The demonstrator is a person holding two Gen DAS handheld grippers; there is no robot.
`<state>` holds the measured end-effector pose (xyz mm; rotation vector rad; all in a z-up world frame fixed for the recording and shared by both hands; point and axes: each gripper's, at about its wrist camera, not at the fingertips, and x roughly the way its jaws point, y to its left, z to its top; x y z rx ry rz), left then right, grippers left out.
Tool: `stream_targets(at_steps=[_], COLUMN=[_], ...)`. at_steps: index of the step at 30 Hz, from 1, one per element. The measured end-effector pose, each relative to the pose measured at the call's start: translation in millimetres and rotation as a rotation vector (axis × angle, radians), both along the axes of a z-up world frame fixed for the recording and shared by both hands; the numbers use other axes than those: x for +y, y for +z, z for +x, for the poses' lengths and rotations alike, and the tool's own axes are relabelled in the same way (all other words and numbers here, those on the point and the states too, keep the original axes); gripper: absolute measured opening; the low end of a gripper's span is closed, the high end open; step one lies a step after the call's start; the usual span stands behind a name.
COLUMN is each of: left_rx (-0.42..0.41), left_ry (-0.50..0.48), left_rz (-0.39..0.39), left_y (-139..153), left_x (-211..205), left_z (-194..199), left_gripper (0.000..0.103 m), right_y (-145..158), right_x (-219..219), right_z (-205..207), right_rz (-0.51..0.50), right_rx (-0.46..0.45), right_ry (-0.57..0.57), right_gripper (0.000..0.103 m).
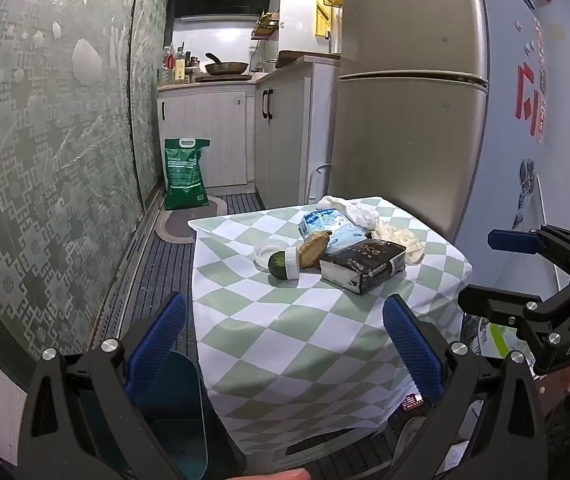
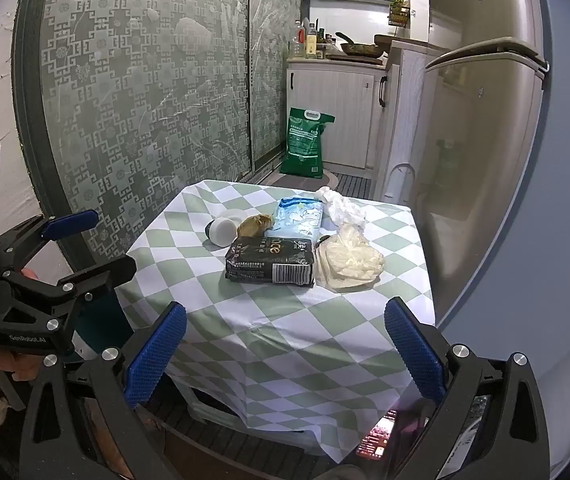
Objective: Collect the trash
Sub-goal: 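Move the left gripper toward the black coffee bag on the table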
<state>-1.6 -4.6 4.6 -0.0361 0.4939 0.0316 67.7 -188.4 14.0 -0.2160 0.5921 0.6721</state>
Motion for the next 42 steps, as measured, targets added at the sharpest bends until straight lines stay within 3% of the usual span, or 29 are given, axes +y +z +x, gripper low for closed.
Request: stream_targets(at_steps=[27, 34, 36, 38, 42], left_rx=[-0.001, 0.002, 0.004, 0.014, 0.032], left_ry=[-0.001, -0.05, -0.067, -0.074, -0.115], left_rz=[0.007, -0.094, -0.12, -0.129, -0.128], left_y=[1, -1, -2, -4, -6], left_x=[-1, 11, 9, 4, -11], left_z=[1, 7, 11, 16, 27], left_gripper=[0.1, 0.099, 0.098, 0.085, 0.082], right_y=[4, 12, 17, 18, 19], right_x=[-6, -9, -18, -28, -43], right_z=[1, 5, 12, 17, 25], right_rz=[0.035, 0.007, 0.01, 0.015, 0.03], right_rx=[0.012, 0.012, 0.014, 0.022, 0.051], right_ry=[-0.001, -0.004, -0.02, -0.035, -0.04], right_gripper=[0.1, 0.1, 0.1, 0.1, 0.1])
